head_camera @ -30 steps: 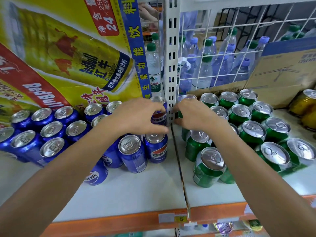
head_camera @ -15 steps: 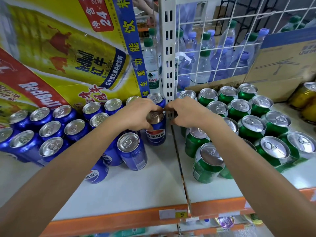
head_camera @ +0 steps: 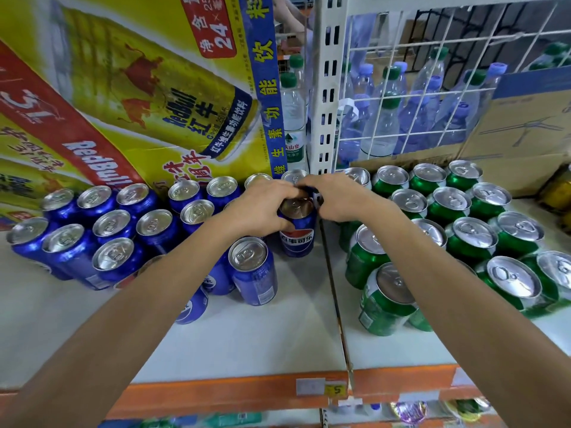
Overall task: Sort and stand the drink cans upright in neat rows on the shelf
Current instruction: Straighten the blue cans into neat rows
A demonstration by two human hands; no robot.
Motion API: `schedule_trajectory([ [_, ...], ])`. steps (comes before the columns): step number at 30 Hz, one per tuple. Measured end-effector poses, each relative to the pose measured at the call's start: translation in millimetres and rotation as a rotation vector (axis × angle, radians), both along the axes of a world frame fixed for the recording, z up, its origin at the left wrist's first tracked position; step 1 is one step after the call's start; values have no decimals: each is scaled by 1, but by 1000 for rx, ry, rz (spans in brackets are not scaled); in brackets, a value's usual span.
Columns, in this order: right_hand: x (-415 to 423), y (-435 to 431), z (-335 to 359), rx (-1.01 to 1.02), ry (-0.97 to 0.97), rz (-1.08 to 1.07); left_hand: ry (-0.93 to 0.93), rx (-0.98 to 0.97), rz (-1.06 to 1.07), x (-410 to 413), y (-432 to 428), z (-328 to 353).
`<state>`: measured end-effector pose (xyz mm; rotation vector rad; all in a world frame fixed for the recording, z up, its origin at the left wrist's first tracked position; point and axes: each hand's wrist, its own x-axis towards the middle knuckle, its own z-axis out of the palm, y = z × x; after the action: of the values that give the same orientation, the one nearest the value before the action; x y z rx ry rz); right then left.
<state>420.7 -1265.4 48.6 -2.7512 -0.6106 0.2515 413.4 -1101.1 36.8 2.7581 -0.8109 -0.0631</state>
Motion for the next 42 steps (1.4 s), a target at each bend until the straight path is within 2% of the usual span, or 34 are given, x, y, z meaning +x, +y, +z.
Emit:
schedule_trajectory([
  [3, -3, -1, 1, 6, 56, 38, 15, -55, 7, -2, -1, -1],
  [12, -2, 0, -9, 10, 10, 67, -87, -109, 41, -3, -5, -10],
  [26, 0, -1, -17, 75, 58, 36, -50, 16, -13, 7, -6, 4],
  [34, -14, -11, -11, 148, 24, -6, -4, -11, 21, -17, 5, 13],
  [36, -26, -22, -5, 156, 5, -32, 3, 35, 67, -34, 20, 22],
  [40, -48, -37, 1, 129, -42, -13, 184, 425, 11, -67, 43, 31],
  [42, -52, -35, 0, 133, -51, 5, 167, 473, -37, -71, 41, 30],
])
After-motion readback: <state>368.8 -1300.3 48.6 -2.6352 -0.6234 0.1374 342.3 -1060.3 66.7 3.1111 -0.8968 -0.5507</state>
